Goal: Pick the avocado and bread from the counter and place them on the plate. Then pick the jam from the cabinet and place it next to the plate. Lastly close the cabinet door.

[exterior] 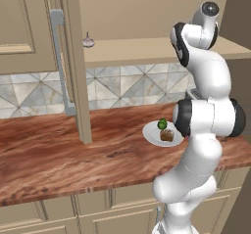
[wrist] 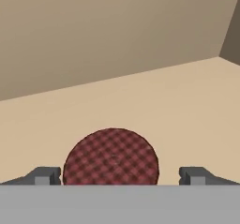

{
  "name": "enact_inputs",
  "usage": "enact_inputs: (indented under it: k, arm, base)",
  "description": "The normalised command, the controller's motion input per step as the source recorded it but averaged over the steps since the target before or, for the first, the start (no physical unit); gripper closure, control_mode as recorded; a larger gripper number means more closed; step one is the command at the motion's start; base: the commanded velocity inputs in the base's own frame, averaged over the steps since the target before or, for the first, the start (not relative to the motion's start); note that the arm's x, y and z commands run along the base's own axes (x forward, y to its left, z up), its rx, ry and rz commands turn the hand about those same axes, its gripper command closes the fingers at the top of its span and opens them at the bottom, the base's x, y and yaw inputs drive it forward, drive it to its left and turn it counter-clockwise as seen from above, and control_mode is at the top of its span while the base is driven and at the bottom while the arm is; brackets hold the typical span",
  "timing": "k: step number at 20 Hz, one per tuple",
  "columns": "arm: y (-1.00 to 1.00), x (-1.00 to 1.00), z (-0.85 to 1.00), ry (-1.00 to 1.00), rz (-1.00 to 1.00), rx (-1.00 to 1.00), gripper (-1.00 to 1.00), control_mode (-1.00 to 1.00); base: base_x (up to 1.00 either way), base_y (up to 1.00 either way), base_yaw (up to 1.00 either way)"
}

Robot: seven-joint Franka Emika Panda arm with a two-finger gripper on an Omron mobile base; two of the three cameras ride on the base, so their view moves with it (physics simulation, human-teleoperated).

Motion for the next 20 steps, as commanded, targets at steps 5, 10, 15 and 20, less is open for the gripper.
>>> enact_inputs:
  k: [5, 10, 15, 20]
  arm:
    - [-0.03, 0.2, -0.03, 0.06, 0.0, 0.0, -1.0, -1.0]
    - [0.0, 0.09, -0.01, 0.04, 0.0, 0.0, 1.0, -1.0]
    - [0.0, 0.01, 0.0, 0.02, 0.0, 0.0, 1.0, -1.0]
    - [-0.02, -0.57, 0.0, -0.05, 0.0, 0.0, 1.0, -1.0]
  base:
    - [0.0, 0.0, 0.0]
    - [0.0, 0.0, 0.0]
    - [0.0, 0.0, 0.0]
    - [0.0, 0.0, 0.0]
